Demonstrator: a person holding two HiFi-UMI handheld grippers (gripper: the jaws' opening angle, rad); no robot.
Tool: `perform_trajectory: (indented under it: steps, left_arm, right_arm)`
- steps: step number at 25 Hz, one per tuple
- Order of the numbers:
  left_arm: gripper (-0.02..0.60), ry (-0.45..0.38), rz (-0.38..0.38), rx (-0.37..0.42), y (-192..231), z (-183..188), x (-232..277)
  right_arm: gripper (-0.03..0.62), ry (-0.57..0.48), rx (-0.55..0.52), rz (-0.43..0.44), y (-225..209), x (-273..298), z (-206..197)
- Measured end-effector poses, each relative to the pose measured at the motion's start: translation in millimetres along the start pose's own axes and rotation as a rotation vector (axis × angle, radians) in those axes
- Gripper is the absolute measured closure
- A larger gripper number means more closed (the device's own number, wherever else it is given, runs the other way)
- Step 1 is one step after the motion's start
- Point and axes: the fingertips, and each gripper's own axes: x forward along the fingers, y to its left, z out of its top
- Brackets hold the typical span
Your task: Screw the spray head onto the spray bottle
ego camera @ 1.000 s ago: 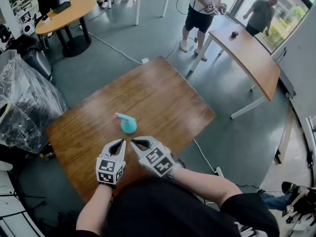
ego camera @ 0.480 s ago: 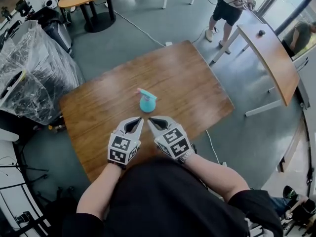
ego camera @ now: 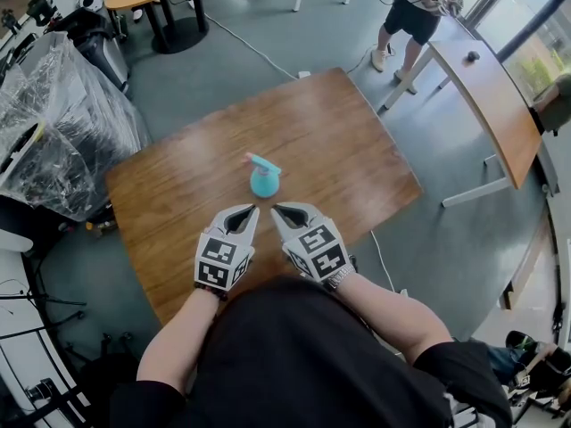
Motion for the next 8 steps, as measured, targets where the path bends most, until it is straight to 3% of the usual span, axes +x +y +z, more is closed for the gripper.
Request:
perform_trajectory:
  steps: [8]
  left_arm:
    - [0.566, 0.009, 0.001, -0.006, 0.4, -1.9, 5.4]
  right_arm:
    - [0.603, -0.001, 0.002, -0.007, -6.1, 0.6, 0.4]
